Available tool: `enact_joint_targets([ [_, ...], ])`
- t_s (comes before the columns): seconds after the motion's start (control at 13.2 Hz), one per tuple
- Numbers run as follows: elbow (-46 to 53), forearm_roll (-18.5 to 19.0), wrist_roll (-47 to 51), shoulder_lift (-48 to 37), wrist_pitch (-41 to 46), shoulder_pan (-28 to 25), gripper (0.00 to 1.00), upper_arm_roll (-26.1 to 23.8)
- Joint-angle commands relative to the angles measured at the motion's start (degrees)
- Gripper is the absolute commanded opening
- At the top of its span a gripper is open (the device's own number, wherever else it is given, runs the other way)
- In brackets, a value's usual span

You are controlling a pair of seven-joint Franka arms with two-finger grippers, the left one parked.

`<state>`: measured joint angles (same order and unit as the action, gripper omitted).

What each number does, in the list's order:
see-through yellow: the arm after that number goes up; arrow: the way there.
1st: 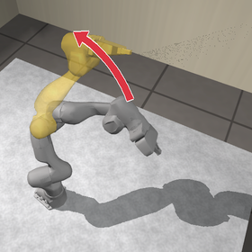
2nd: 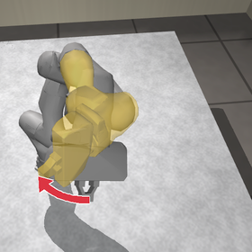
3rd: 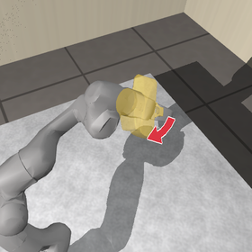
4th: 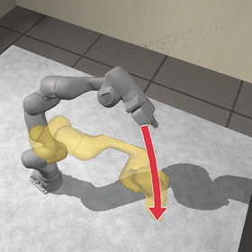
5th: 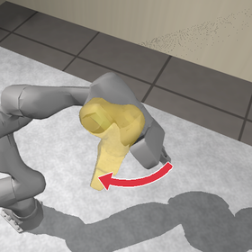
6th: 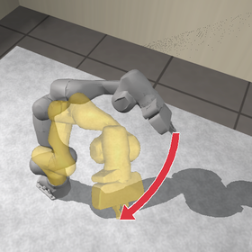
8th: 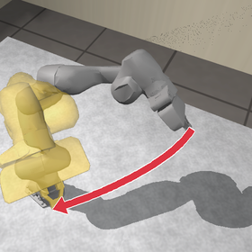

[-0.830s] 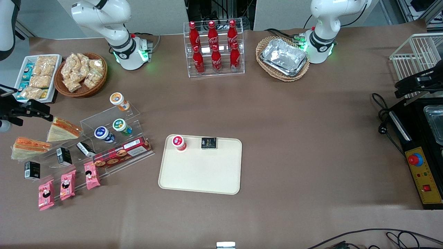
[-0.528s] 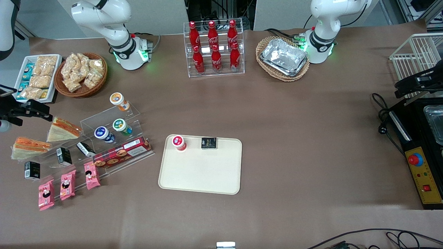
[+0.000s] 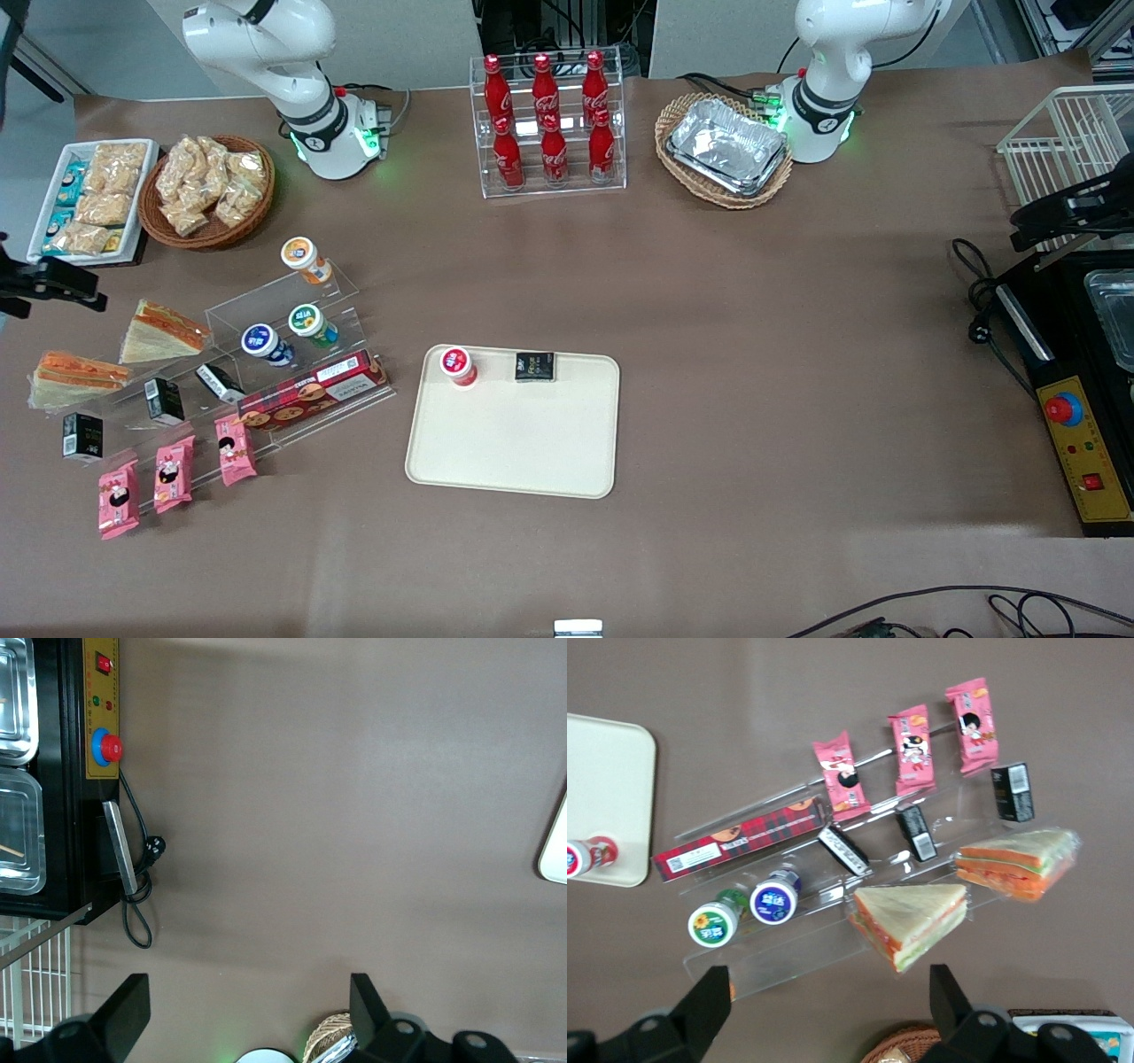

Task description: Place sandwich on tray

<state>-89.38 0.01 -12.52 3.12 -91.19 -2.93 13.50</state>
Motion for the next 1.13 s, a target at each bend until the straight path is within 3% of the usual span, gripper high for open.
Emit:
enact_joint_targets([
  [0.0, 0.5, 0.3, 4.8, 0.4, -1.7, 0.4, 1.00, 2.8],
  [0.45, 0.6, 0.3, 28.9, 1.0, -1.7, 0.4, 1.00, 6.8],
  [0.75, 0.6, -0.6, 31.1, 4.1, -4.8, 0.5, 1.00, 13.5],
  [1.06, 0.6, -6.4, 31.5, 8.2, -5.9, 0.4, 1.00, 20.9],
])
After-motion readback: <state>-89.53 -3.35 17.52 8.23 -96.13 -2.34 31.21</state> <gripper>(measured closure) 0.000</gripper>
